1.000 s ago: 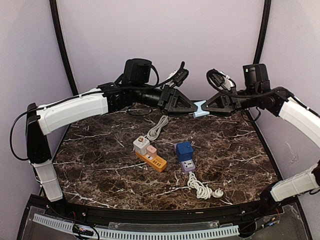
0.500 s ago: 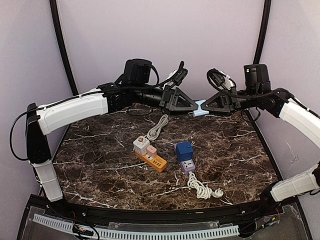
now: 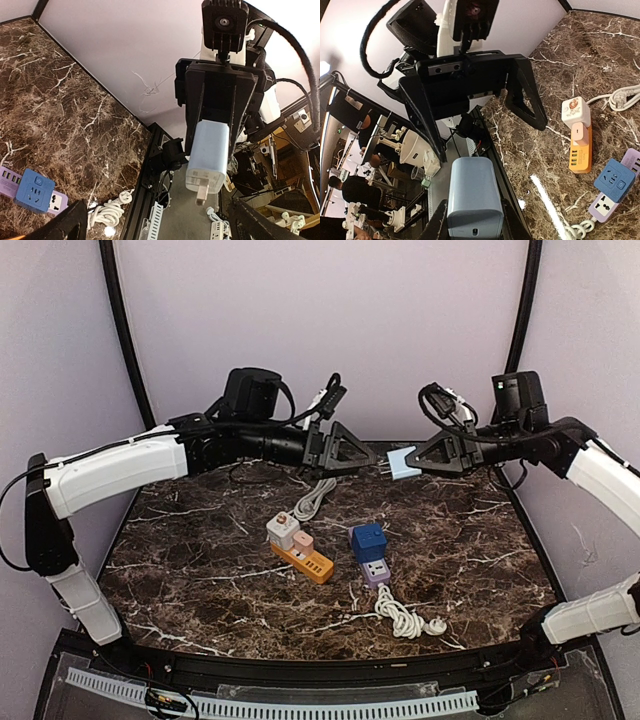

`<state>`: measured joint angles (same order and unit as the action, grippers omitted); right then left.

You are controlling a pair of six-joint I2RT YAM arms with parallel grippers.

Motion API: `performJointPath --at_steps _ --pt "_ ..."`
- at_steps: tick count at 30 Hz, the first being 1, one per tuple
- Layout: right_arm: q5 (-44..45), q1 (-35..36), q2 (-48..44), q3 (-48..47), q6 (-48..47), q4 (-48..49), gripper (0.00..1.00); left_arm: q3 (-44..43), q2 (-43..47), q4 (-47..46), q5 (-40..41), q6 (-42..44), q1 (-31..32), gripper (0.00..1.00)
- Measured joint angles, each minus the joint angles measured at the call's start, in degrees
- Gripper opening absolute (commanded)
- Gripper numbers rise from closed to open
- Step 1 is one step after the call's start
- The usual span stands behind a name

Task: Insert the plug

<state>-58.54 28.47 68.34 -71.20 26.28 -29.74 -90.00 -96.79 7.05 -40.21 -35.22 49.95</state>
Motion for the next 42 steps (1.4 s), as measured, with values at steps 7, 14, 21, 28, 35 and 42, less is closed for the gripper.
performJointPath --at_steps 7,14,21,28,35,42 --pt "4.3 0.0 0.1 -0.5 -5.0 -8.4 0.0 2.4 4.5 3.8 4.1 2.8 -1.0 0.99" --pt "10.9 0.6 1.1 -1.8 -9.5 -16.5 0.0 5.2 8.7 9.0 10.0 6.4 -1.3 0.99" --pt "17.5 4.3 3.8 -2.0 -11.5 -22.6 0.0 8.8 12.9 13.7 20.8 8.4 -1.5 0.99" --pt "22.6 7.1 5.4 -1.9 -11.3 -24.1 0.0 13.2 18.4 15.8 27.7 9.2 -1.6 0.99" --pt "28.9 10.9 6.5 -0.2 -9.2 -24.1 0.0 17.6 22.6 16.6 32.0 9.3 -1.6 0.99" --pt "34.2 14.4 8.8 0.7 -6.8 -24.0 0.0 17.8 22.7 16.6 33.7 9.3 -1.6 0.99"
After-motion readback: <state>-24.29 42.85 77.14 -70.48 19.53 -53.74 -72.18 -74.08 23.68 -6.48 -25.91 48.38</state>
